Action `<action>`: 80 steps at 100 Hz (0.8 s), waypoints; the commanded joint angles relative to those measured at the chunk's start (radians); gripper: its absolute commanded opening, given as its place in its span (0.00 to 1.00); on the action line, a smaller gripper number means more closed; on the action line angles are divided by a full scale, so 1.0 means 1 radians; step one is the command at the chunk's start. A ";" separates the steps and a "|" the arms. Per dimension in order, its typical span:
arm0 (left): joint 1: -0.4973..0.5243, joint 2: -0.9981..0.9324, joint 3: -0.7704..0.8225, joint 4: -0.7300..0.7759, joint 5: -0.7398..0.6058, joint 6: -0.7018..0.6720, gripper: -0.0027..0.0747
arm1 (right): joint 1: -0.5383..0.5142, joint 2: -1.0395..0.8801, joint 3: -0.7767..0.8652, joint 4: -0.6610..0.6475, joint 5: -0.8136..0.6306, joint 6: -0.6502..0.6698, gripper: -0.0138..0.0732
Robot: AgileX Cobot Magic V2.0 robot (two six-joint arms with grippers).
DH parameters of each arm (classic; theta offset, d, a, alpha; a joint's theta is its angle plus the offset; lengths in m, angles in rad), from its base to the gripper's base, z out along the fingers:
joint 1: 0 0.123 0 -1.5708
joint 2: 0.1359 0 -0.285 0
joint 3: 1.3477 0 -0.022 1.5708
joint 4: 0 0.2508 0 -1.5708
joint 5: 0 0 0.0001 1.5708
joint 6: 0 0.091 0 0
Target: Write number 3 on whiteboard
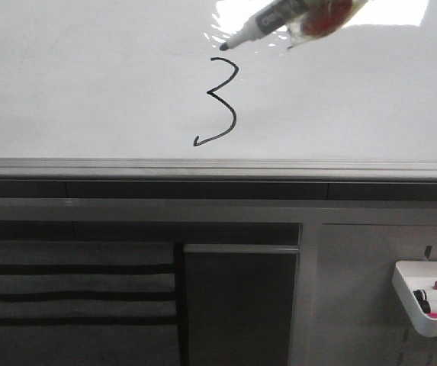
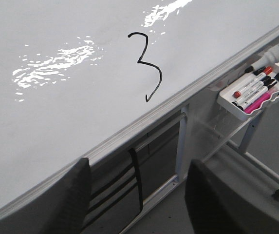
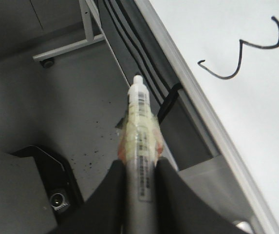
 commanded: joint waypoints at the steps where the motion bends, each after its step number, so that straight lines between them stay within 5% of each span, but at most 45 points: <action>1: 0.003 -0.001 -0.017 -0.062 -0.056 -0.002 0.55 | 0.000 -0.026 -0.023 0.018 -0.032 -0.172 0.19; 35: -0.105 0.171 -0.148 -0.075 0.127 0.368 0.55 | 0.011 0.002 -0.023 0.169 -0.043 -0.502 0.19; 80: -0.359 0.453 -0.375 -0.012 0.125 0.414 0.55 | 0.075 0.034 -0.023 0.185 -0.074 -0.546 0.19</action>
